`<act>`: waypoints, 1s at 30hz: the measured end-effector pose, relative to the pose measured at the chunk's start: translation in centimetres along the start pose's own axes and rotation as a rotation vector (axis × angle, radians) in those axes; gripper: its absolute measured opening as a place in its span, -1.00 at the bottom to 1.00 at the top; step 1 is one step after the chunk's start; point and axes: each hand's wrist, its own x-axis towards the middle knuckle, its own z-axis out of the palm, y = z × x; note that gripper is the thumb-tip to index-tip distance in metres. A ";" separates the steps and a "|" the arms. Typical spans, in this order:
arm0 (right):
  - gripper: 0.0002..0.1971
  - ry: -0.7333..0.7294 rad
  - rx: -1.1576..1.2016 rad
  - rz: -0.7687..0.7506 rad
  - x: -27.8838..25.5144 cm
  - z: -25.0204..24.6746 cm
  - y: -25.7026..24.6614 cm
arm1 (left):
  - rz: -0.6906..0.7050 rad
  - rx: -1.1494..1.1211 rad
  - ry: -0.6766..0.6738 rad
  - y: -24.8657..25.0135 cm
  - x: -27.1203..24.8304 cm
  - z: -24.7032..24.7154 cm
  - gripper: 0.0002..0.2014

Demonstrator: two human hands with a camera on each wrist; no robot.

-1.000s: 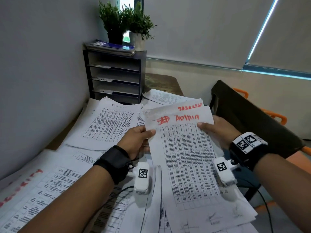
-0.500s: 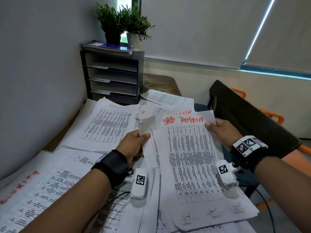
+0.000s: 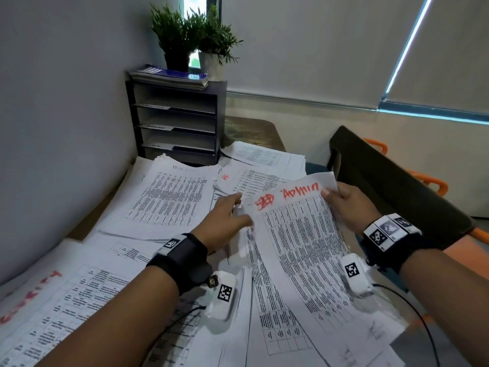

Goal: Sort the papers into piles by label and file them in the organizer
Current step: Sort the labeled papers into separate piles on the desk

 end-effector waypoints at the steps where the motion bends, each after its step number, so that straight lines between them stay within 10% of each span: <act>1: -0.77 -0.013 -0.009 -0.012 0.1 0.1 -0.2 | 0.023 -0.032 0.016 0.3 0.1 0.1 -0.21; 7: -0.78 -0.067 -0.032 -0.127 0.2 1.0 -2.3 | 0.012 -0.076 -0.067 -0.1 0.0 0.6 -0.75; 30: -0.74 -0.269 0.041 0.128 2.7 1.3 2.6 | -0.271 -0.623 0.244 -2.1 1.5 -1.0 -0.84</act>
